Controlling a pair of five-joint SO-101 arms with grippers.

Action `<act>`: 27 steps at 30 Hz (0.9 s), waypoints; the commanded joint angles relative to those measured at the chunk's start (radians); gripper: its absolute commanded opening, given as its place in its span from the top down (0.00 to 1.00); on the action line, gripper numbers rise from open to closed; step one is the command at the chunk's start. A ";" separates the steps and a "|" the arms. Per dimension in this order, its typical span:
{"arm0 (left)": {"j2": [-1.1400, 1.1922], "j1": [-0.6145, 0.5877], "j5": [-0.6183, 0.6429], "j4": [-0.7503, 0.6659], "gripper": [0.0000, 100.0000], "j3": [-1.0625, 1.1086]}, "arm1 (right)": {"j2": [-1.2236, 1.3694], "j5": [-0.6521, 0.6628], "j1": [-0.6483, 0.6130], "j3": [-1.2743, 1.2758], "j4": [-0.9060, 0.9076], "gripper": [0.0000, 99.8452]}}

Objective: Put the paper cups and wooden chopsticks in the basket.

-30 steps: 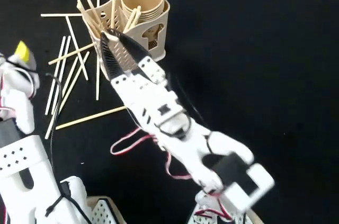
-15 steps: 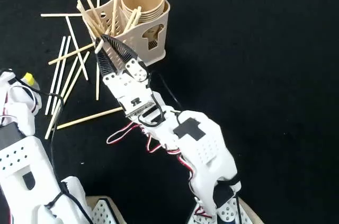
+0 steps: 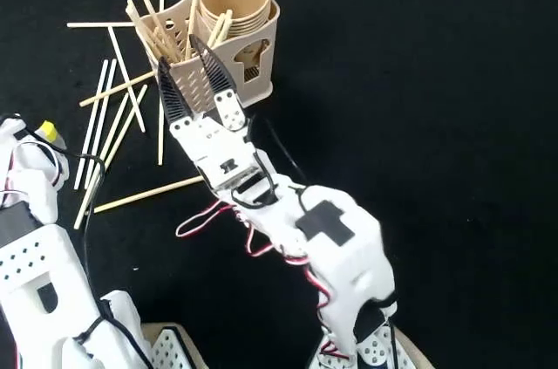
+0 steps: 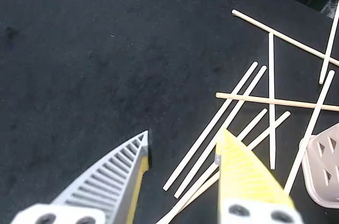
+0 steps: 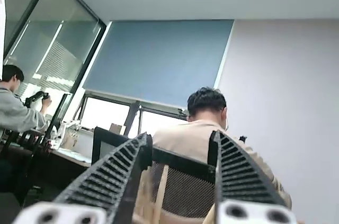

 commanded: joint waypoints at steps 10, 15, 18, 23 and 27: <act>-0.006 0.058 -0.081 0.003 0.79 -0.015 | -0.687 -0.015 0.017 0.463 0.153 0.98; 0.144 0.102 -0.101 0.040 0.79 -0.130 | -1.069 -0.149 0.086 0.604 0.537 0.99; 0.356 0.107 -0.130 0.133 0.79 -0.314 | -1.333 -0.295 0.169 0.634 0.908 0.99; 0.758 0.156 -0.281 0.338 0.79 -0.664 | -1.788 -0.552 0.281 0.570 1.726 0.99; 1.022 0.196 -0.373 0.445 0.79 -0.905 | -2.077 -0.548 0.288 0.504 2.202 0.98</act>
